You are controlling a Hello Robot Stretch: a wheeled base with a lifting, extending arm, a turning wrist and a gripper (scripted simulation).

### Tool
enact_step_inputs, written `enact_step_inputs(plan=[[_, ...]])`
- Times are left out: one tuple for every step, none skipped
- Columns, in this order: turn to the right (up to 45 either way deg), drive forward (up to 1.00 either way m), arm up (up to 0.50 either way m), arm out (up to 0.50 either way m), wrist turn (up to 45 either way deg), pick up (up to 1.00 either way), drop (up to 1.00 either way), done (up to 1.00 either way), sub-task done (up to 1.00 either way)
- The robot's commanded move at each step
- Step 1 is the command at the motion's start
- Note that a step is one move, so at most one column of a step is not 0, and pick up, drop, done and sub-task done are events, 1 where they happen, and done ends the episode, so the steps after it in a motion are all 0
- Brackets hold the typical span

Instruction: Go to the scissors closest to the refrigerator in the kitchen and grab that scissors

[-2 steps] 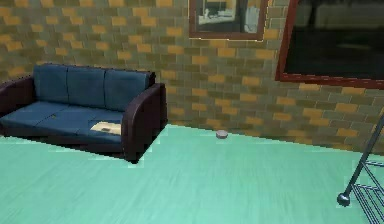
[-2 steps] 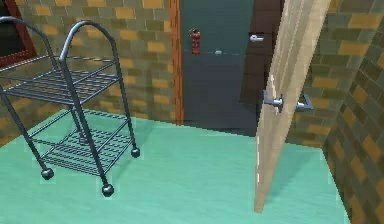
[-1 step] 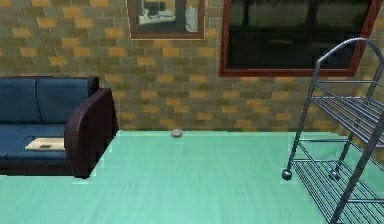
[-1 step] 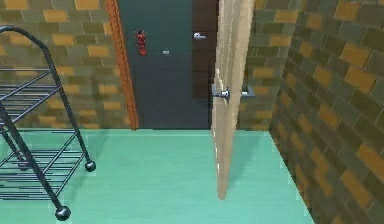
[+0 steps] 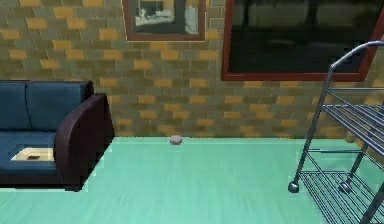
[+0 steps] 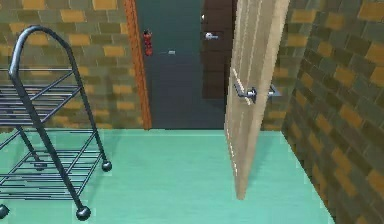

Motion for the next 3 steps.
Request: enact_step_inputs(plan=[[-45.0,0.0,0.0,0.0,0.0,0.0,0.0,0.0,0.0],[-36.0,0.0,0.0,0.0,0.0,0.0,0.0,0.0,0.0],[0.0,0.25,0.0,0.0,0.0,0.0,0.0,0.0,0.0]])
